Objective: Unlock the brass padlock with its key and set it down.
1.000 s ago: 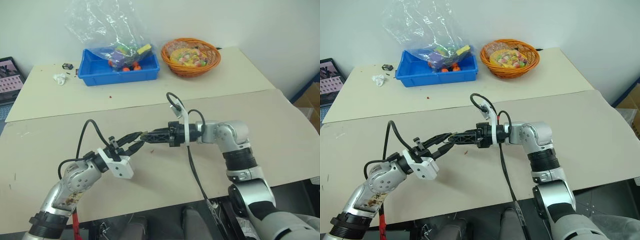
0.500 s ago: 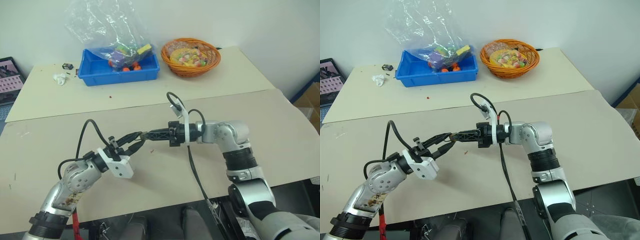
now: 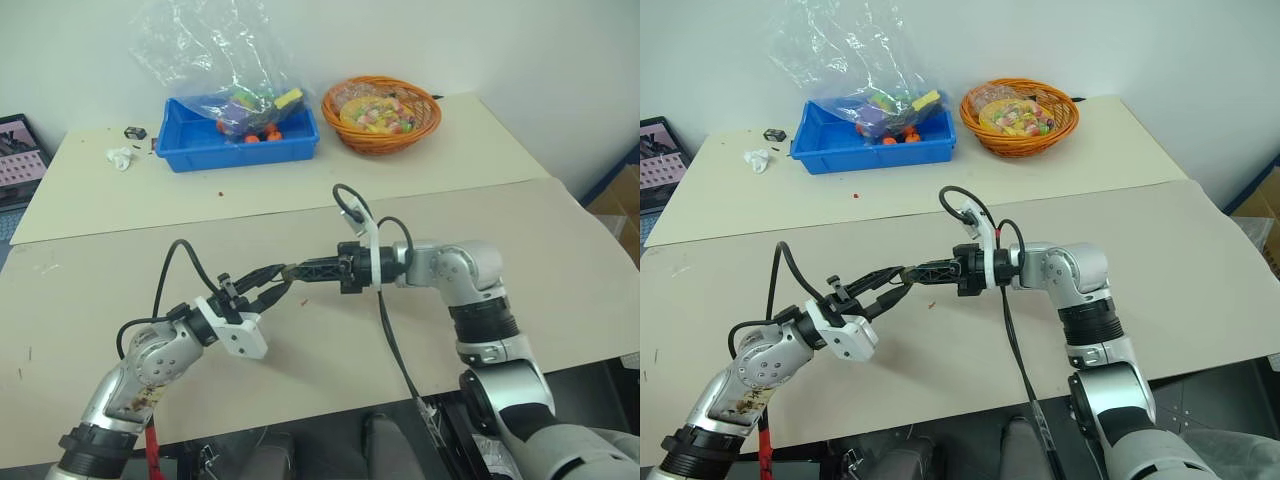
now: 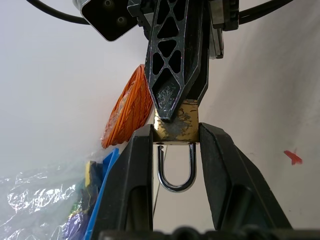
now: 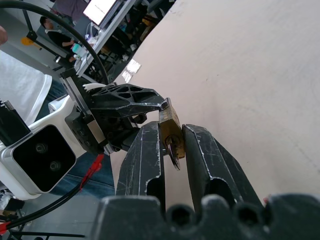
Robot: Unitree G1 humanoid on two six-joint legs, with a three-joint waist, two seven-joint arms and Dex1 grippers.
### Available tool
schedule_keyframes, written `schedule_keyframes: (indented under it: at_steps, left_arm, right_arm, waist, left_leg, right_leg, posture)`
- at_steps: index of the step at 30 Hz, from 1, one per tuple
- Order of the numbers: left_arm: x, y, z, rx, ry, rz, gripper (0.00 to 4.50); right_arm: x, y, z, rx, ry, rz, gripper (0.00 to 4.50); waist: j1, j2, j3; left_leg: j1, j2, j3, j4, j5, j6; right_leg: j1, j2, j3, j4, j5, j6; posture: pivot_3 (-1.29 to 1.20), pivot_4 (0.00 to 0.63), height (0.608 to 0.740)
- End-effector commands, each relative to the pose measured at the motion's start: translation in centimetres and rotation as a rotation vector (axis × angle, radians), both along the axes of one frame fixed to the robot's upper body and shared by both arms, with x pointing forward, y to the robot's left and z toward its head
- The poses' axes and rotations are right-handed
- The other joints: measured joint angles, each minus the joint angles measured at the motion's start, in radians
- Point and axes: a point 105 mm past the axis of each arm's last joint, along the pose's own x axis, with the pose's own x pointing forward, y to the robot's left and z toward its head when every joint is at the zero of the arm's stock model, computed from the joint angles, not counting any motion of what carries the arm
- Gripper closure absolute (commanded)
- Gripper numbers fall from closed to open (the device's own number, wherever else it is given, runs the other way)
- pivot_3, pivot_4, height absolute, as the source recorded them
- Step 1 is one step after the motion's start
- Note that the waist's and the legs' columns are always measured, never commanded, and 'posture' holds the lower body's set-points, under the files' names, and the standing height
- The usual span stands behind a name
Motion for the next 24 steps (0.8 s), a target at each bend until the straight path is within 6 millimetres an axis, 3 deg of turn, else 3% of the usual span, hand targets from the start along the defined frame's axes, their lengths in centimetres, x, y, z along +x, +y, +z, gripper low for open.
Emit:
schedule_keyframes:
  at_steps: [1, 7, 9, 10, 13, 19, 24]
  left_arm:
    - [-0.4, -0.1, 1.2, -0.027, -0.043, -0.013, 3.66]
    - [-0.6, -0.4, 1.2, -0.040, -0.024, -0.038, 3.66]
    - [-0.6, -0.5, 1.3, -0.048, -0.022, -0.043, 2.65]
    - [-0.6, -0.5, 1.3, -0.051, -0.022, -0.045, 2.54]
    - [-0.5, -0.4, 1.3, -0.044, -0.019, -0.043, 1.38]
    - [-0.8, -0.1, 1.6, -0.051, -0.024, -0.045, 1.38]
    - [-1.8, -0.2, 2.6, -0.097, -0.011, -0.092, 1.38]
  right_arm:
    - [-1.0, 0.8, 1.0, 0.043, -0.016, 0.060, 4.26]
    - [-1.1, 0.9, 1.1, 0.046, -0.014, 0.059, 4.26]
    - [-1.1, 0.9, 1.1, 0.049, -0.010, 0.058, 4.26]
    - [-1.1, 0.9, 1.1, 0.051, -0.009, 0.057, 4.26]
    - [-0.9, 0.7, 1.1, 0.052, -0.006, 0.048, 4.26]
    - [0.5, -0.2, 0.7, 0.040, 0.000, -0.014, 4.26]
    - [3.1, -2.1, 0.5, 0.026, -0.004, -0.107, 4.26]
  waist:
    - [0.000, 0.000, 0.000]
    - [0.000, 0.000, 0.000]
    - [0.000, 0.000, 0.000]
    - [-0.001, 0.000, 0.000]
    - [0.000, 0.000, 0.000]
    - [0.001, 0.000, 0.000]
    - [-0.001, 0.000, 0.000]
  left_leg:
    - [0.000, 0.000, 0.000, 0.000, 0.000, 0.000]
    - [0.000, 0.000, 0.000, 0.000, 0.000, 0.000]
    - [0.000, 0.000, 0.000, 0.000, 0.000, 0.000]
    - [0.000, 0.000, 0.000, 0.000, 0.000, 0.000]
    - [0.000, 0.000, 0.000, 0.000, 0.000, 0.000]
    - [0.000, 0.000, 0.000, 0.001, 0.000, 0.000]
    - [0.000, 0.000, 0.000, 0.001, 0.000, 0.000]
  right_leg:
    - [0.000, 0.000, 0.000, 0.000, 0.000, 0.000]
    - [0.000, 0.000, 0.000, 0.000, 0.000, 0.000]
    - [0.000, 0.000, 0.000, 0.000, 0.000, 0.000]
    - [0.000, 0.000, 0.000, 0.000, 0.000, 0.000]
    - [0.000, 0.000, 0.000, 0.000, 0.000, 0.000]
    - [0.000, 0.000, 0.000, 0.000, 0.000, 0.000]
    - [0.000, 0.000, 0.000, 0.000, 0.000, 0.000]
  posture:
    - [0.00, 0.150, 0.740]
    - [0.00, 0.150, 0.740]
    - [0.00, 0.150, 0.740]
    - [0.00, 0.150, 0.740]
    - [0.00, 0.150, 0.740]
    - [0.00, 0.150, 0.740]
    - [0.00, 0.150, 0.740]
